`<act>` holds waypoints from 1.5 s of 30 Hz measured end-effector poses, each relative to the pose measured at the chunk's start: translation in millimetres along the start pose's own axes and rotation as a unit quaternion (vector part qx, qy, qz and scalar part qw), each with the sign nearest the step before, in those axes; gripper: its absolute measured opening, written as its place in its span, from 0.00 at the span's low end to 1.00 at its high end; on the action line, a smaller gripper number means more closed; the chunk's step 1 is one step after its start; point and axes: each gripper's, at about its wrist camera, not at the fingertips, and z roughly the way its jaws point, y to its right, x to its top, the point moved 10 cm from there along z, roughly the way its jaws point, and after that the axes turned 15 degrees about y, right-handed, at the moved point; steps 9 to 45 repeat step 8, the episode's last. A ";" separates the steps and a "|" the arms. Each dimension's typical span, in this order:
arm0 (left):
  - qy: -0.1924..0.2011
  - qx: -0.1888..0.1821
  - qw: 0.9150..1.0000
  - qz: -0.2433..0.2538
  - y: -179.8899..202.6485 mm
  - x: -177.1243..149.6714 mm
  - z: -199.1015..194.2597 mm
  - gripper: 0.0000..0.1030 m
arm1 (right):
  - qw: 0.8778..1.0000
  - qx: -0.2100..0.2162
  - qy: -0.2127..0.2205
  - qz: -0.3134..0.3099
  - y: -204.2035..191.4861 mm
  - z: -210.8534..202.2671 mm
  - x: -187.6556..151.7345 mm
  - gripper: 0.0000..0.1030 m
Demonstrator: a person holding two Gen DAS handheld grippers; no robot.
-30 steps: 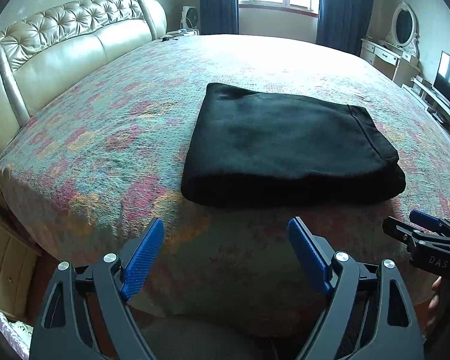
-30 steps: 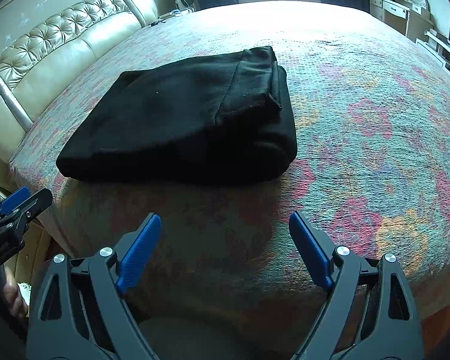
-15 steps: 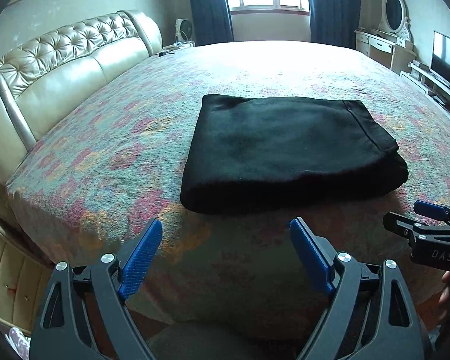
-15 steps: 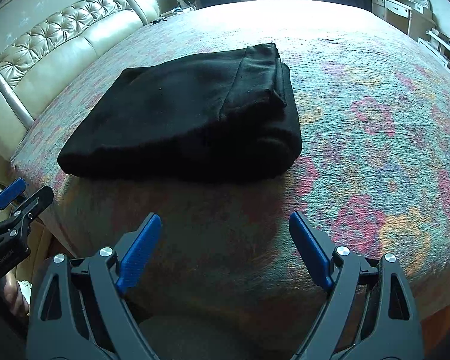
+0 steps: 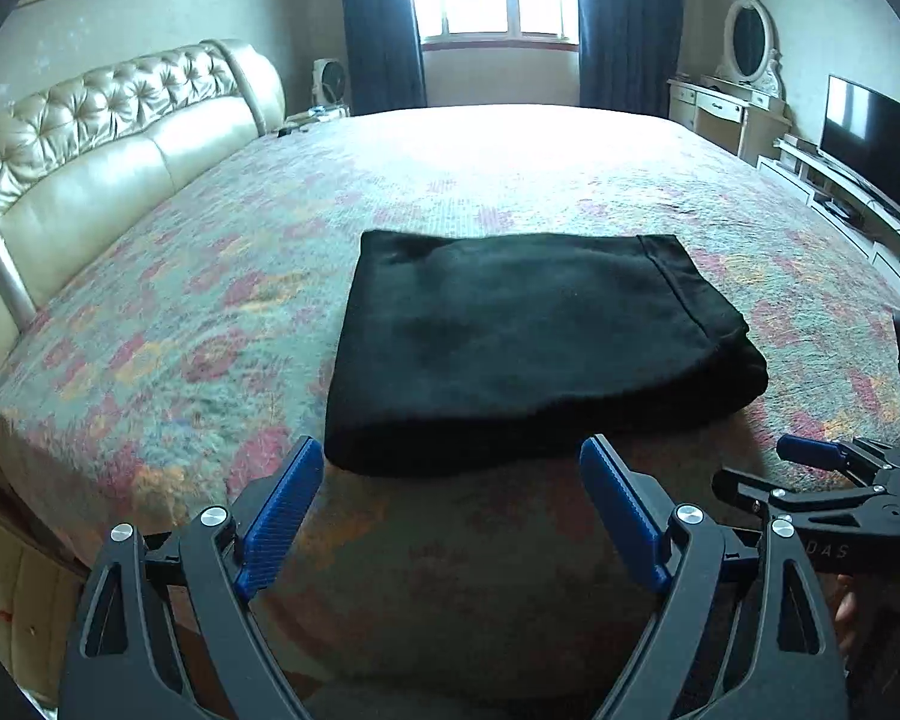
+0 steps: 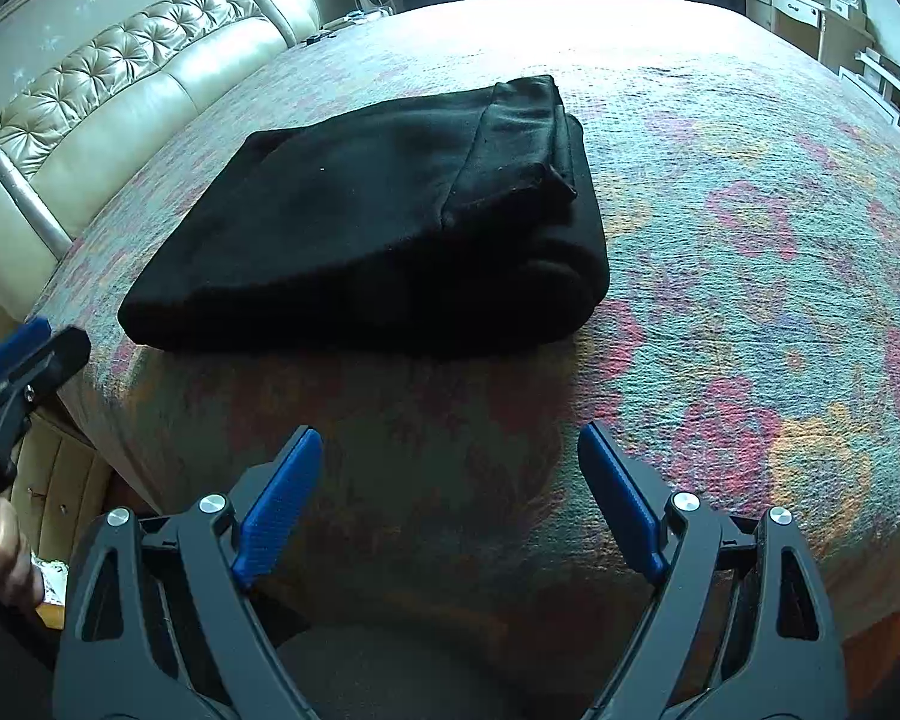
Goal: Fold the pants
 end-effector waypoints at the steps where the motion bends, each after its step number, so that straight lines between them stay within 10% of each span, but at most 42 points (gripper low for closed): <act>1: 0.011 0.002 1.000 0.004 -3.4 10.1 2.3 0.84 | 1.000 0.002 -0.002 0.002 -0.2 -0.2 -0.3 0.84; 8: 0.000 0.044 0.997 -0.061 -89.5 40.3 69.3 0.84 | 0.999 0.002 0.037 -0.003 11.5 -2.9 49.0 0.85; 45: 0.000 0.044 0.997 -0.061 -89.5 40.3 69.3 0.84 | 0.999 0.002 0.037 -0.003 11.5 -2.9 49.0 0.85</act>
